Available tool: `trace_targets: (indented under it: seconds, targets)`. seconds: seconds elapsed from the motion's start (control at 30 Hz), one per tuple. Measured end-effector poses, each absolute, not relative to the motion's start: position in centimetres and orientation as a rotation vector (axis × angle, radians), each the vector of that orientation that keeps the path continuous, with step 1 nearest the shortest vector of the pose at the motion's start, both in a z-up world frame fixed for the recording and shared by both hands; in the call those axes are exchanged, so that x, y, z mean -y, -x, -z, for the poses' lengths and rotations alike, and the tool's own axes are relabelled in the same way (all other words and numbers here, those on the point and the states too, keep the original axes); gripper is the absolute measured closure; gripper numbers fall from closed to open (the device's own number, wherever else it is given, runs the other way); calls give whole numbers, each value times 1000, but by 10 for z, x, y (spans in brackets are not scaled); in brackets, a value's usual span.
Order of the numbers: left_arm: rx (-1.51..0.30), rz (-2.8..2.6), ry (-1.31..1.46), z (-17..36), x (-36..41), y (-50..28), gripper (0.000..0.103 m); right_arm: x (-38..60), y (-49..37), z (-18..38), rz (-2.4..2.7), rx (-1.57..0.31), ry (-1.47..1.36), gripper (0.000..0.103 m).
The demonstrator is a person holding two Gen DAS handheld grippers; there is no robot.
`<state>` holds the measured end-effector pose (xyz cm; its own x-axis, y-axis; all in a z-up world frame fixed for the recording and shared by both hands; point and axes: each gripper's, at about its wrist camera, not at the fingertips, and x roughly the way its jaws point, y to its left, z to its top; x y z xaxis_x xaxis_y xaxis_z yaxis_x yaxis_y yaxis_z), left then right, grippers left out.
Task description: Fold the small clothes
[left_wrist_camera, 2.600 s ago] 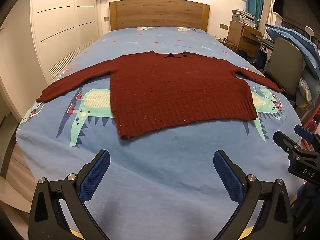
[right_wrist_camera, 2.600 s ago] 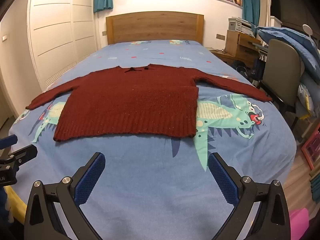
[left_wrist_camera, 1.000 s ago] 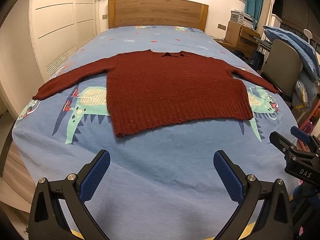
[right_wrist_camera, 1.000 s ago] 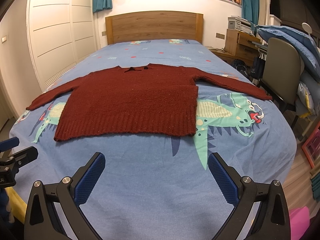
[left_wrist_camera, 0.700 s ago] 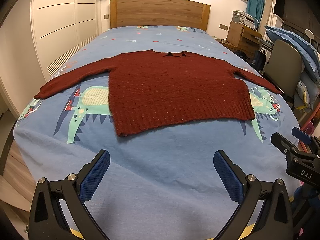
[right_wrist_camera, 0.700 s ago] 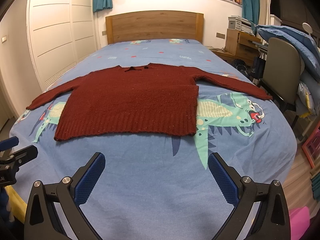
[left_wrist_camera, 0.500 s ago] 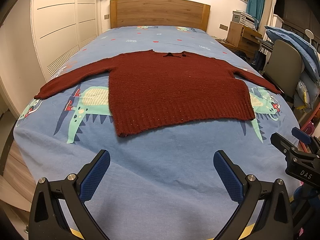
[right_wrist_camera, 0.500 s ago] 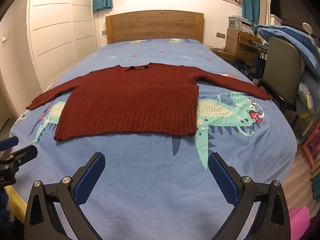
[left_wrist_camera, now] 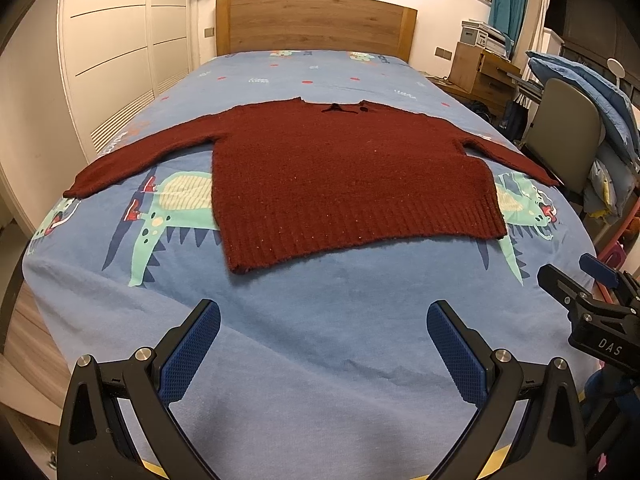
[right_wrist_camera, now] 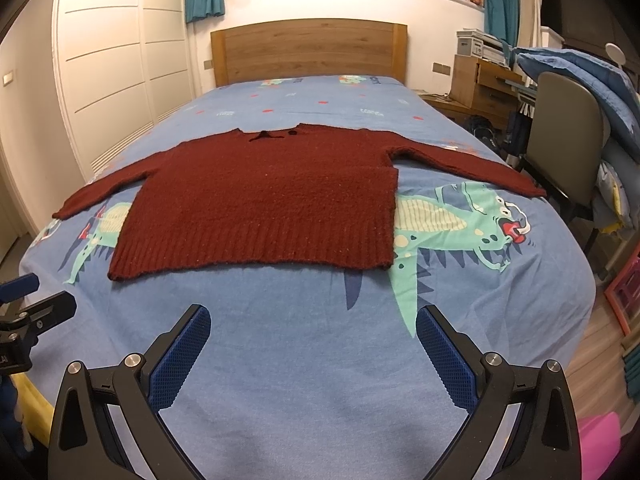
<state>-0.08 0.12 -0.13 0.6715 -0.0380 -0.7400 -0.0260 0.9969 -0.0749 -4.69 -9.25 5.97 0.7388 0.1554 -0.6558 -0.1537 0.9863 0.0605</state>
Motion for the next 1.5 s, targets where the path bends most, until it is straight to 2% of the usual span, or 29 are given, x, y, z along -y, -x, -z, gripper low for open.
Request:
trace_targets:
  seconds: [1.5]
  targets:
    - [-858, 56, 110, 12, -8, -6, 1, 95, 32, -52, -171, -787, -36, 0]
